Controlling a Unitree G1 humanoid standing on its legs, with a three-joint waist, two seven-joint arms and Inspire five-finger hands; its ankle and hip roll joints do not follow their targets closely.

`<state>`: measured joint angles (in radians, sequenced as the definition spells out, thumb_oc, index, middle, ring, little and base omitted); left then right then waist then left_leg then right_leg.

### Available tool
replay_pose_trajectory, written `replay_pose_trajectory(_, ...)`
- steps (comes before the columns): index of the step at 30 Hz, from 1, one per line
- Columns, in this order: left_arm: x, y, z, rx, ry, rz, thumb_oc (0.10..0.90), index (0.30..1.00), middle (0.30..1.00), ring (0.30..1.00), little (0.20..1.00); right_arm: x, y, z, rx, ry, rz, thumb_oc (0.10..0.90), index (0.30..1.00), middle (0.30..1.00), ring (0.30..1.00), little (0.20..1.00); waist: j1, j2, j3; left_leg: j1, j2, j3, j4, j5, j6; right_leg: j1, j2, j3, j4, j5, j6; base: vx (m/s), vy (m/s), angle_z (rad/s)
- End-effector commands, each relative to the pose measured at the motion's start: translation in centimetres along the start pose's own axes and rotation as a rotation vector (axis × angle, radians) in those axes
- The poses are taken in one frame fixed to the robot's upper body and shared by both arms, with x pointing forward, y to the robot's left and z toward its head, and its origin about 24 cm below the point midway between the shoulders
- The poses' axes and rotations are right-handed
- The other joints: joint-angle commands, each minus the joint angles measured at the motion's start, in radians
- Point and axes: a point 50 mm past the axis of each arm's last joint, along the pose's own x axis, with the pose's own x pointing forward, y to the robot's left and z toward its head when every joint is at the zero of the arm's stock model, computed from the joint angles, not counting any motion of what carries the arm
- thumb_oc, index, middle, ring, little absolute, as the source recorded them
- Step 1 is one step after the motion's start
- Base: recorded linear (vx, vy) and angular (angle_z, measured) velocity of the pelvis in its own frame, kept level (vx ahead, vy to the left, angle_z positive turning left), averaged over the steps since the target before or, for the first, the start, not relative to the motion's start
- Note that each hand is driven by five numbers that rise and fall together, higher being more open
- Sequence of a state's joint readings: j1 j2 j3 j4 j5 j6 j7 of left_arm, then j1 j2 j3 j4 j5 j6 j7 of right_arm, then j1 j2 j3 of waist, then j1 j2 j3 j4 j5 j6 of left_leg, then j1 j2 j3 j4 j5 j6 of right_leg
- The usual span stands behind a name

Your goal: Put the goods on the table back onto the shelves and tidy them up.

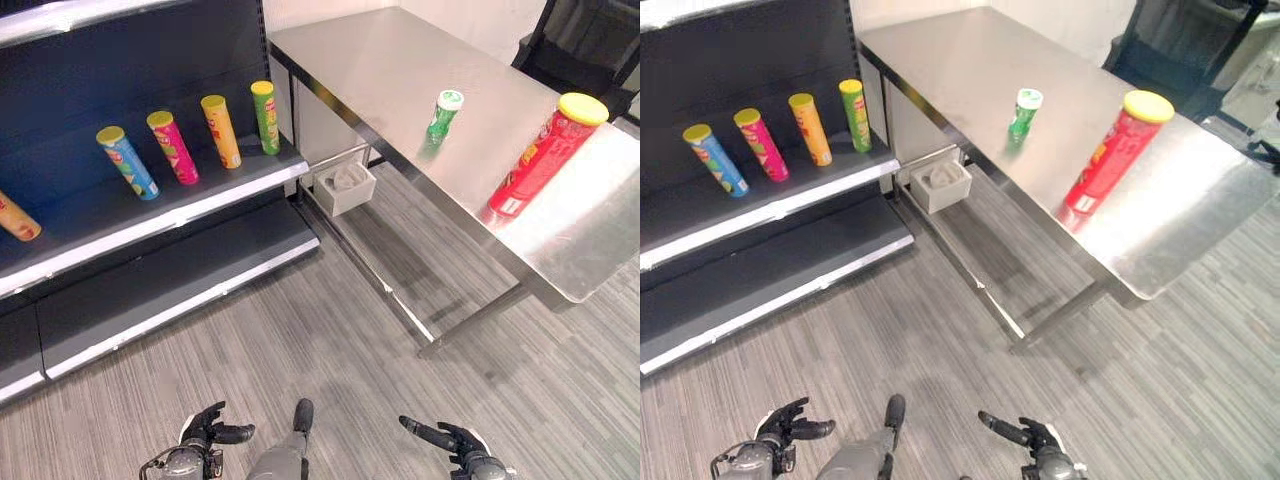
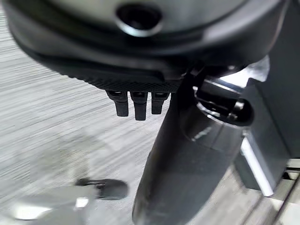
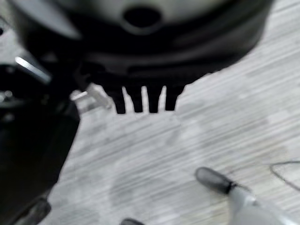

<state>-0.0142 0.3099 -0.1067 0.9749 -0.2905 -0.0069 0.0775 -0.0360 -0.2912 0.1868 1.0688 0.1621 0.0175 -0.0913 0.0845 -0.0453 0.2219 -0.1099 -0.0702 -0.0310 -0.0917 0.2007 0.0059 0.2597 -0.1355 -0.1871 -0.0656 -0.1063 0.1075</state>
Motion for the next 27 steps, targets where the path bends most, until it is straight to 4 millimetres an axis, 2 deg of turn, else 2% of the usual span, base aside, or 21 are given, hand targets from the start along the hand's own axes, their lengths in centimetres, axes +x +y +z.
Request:
replay_pose_trajectory(1, 0.0, 0.1, 0.9, 0.041, -0.061, -0.001, 0.8, 0.9, 0.9, 0.9, 0.9, 0.0, -2.1, 0.5, -0.051, -0.03, -0.048, 0.8, 0.9, 0.9, 0.9, 0.9, 0.026, 0.017, -0.037, 0.068, 0.074, 0.019, 0.012, -0.108, -0.038, -0.161, 0.047, 0.019, 0.117, 0.066, 0.022, 0.09, 0.258, -0.64)
replay_pose_trajectory(2, 0.1, 0.4, 1.1, 0.045, -0.066, 0.004, 0.8, 0.9, 0.9, 0.9, 0.9, 0.0, -1.9, 0.6, -0.057, -0.034, -0.042, 0.8, 0.9, 0.9, 0.9, 0.9, 0.027, 0.018, -0.032, 0.082, 0.074, 0.031, 0.009, -0.117, -0.028, -0.192, 0.042, 0.022, 0.185, 0.064, 0.036, 0.05, 0.247, -0.59)
replay_pose_trajectory(4, 0.1, 0.8, 1.7, 0.05, -0.082, 0.017, 0.8, 0.9, 0.9, 0.9, 0.9, 0.2, -1.7, 1.3, -0.062, -0.05, -0.037, 0.8, 0.9, 0.9, 0.9, 0.9, 0.018, 0.022, -0.008, 0.107, 0.078, 0.054, 0.006, -0.13, -0.012, -0.266, 0.024, 0.015, 0.323, 0.097, 0.068, 0.0, 0.146, -0.56)
replay_pose_trajectory(6, 0.2, 1.2, 2.2, 0.045, -0.098, 0.028, 0.8, 0.9, 0.9, 0.9, 0.9, 0.2, -1.5, 1.6, -0.056, -0.062, -0.032, 0.8, 0.9, 0.9, 0.9, 0.9, 0.012, 0.028, 0.012, 0.121, 0.088, 0.066, 0.007, -0.139, 0.0, -0.327, 0.002, -0.001, 0.436, 0.129, 0.081, 0.0, 0.075, -0.49)
replay_pose_trajectory(7, 0.1, 1.4, 2.4, 0.038, -0.107, 0.036, 0.8, 0.9, 0.9, 0.9, 0.9, 0.1, -1.4, 1.5, -0.056, -0.059, -0.03, 0.8, 0.9, 0.9, 0.9, 0.9, 0.016, 0.027, 0.011, 0.129, 0.093, 0.072, 0.006, -0.15, -0.001, -0.335, -0.032, -0.023, 0.43, 0.134, 0.083, 0.09, -0.031, -0.1)
replay_pose_trajectory(8, 0.1, 1.6, 2.5, 0.038, -0.114, 0.037, 0.8, 0.9, 0.9, 0.9, 0.9, 0.1, -1.5, 1.0, -0.062, -0.043, -0.03, 0.8, 0.9, 0.9, 0.9, 0.9, 0.022, 0.024, 0.006, 0.143, 0.108, 0.078, 0.005, -0.169, -0.011, -0.308, -0.094, -0.079, 0.346, 0.135, 0.071, 0.11, -0.098, 0.08)
replay_pose_trajectory(9, 0.1, 1.6, 2.6, 0.036, -0.116, 0.04, 0.8, 0.9, 0.9, 0.9, 0.9, 0.1, -1.6, 0.8, -0.063, -0.036, -0.032, 0.8, 0.9, 0.9, 0.9, 0.9, 0.024, 0.021, 0.003, 0.144, 0.116, 0.081, 0.004, -0.175, -0.018, -0.306, -0.121, -0.099, 0.297, 0.147, 0.068, 0.08, -0.104, 0.01)
replay_pose_trajectory(10, 0.1, 1.6, 2.6, 0.037, -0.116, 0.04, 0.8, 0.9, 0.9, 0.9, 0.9, 0.1, -1.6, 0.8, -0.063, -0.035, -0.032, 0.8, 0.9, 0.9, 0.9, 0.9, 0.023, 0.022, 0.004, 0.145, 0.117, 0.08, 0.004, -0.175, -0.018, -0.302, -0.12, -0.101, 0.294, 0.148, 0.068, 0.08, -0.148, -0.05)
replay_pose_trajectory(11, 0.1, 1.6, 3.0, 0.032, -0.133, 0.039, 0.8, 0.9, 0.9, 0.9, 0.9, 0.1, -1.9, 0.7, -0.07, -0.028, -0.037, 0.8, 0.9, 0.9, 0.9, 0.9, 0.018, 0.01, 0.003, 0.15, 0.119, 0.071, 0.004, -0.188, -0.029, -0.317, -0.137, -0.095, 0.171, 0.196, 0.077, 0.12, -0.163, -0.09)
replay_pose_trajectory(12, 0.2, 2.3, 1.8, 0.053, -0.07, 0.069, 0.8, 0.9, 0.9, 0.9, 0.9, 0.1, -2.3, 0.1, -0.084, 0.0, -0.053, 0.8, 0.9, 0.9, 0.9, 0.9, 0.015, -0.001, 0.006, 0.153, 0.12, 0.079, 0.004, -0.194, -0.036, -0.336, -0.145, -0.081, 0.127, 0.237, 0.091, 0.14, -0.178, -0.14)
replay_pose_trajectory(13, 0.2, 2.3, 2.5, 0.063, -0.102, 0.058, 0.8, 0.9, 0.9, 0.9, 0.9, 0.0, -2.1, -0.1, -0.091, 0.008, -0.036, 0.8, 0.9, 0.9, 0.9, 0.9, 0.021, -0.013, -0.002, 0.153, 0.115, 0.079, 0.01, -0.202, -0.039, -0.307, -0.147, -0.082, 0.059, 0.233, 0.104, 0.14, -0.127, -0.17)
replay_pose_trajectory(15, 0.0, 1.7, 3.1, 0.049, -0.139, 0.034, 0.8, 0.9, 0.9, 0.9, 0.9, -0.1, -1.8, -0.7, -0.086, 0.018, -0.025, 0.8, 0.9, 0.9, 0.9, 0.9, 0.021, -0.038, -0.015, 0.161, 0.107, 0.081, 0.011, -0.203, -0.046, -0.278, -0.151, -0.103, 0.028, 0.272, 0.123, 0.17, -0.167, 0.06)
replay_pose_trajectory(16, -0.2, 1.5, 2.8, 0.038, -0.144, 0.028, 0.8, 0.9, 0.9, 0.9, 0.9, -0.3, -2.2, -1.2, -0.075, 0.029, -0.034, 0.8, 0.9, 0.9, 0.9, 0.9, 0.016, -0.042, -0.031, 0.173, 0.126, 0.081, 0.008, -0.202, -0.06, -0.251, -0.137, -0.114, -0.002, 0.279, 0.122, 0.18, -0.201, 0.4)
replay_pose_trajectory(24, -0.3, 0.9, 2.3, 0.023, -0.133, 0.016, 0.8, 0.9, 0.9, 0.9, 0.9, -0.6, -4.7, -2.1, 0.048, 0.06, -0.144, 0.8, 0.9, 0.9, 0.9, 0.9, -0.017, -0.028, -0.05, 0.182, 0.172, 0.08, 0.004, -0.206, -0.093, -0.215, -0.102, -0.131, -0.022, 0.248, 0.108, 0.07, -0.09, 0.09)
replay_pose_trajectory(25, -0.4, 1.2, 2.4, 0.018, -0.139, 0.022, 0.8, 0.9, 0.9, 0.9, 0.9, -0.8, -6.5, -1.6, 0.164, 0.028, -0.223, 0.8, 0.9, 0.9, 0.9, 0.9, -0.032, -0.018, -0.057, 0.192, 0.181, 0.089, 0.004, -0.209, -0.098, -0.207, -0.097, -0.128, -0.022, 0.239, 0.107, 0.08, -0.025, -0.05)
replay_pose_trajectory(26, -0.4, 1.2, 2.4, 0.018, -0.139, 0.022, 0.8, 0.9, 0.9, 0.9, 0.9, -0.8, -6.5, -1.6, 0.165, 0.029, -0.224, 0.8, 0.9, 0.9, 0.9, 0.9, -0.032, -0.018, -0.056, 0.193, 0.181, 0.089, 0.004, -0.21, -0.099, -0.206, -0.096, -0.128, -0.022, 0.239, 0.107, 0.08, -0.004, -0.05)
replay_pose_trajectory(27, -0.5, 1.4, 2.2, 0.015, -0.137, 0.026, 0.8, 0.9, 0.9, 0.9, 0.9, -0.9, -7.5, -1.3, 0.222, 0.007, -0.26, 0.8, 0.9, 0.9, 0.9, 0.9, -0.038, -0.013, -0.061, 0.199, 0.185, 0.095, 0.004, -0.213, -0.101, -0.201, -0.095, -0.125, -0.022, 0.235, 0.106, 0.07, 0.006, -0.07)
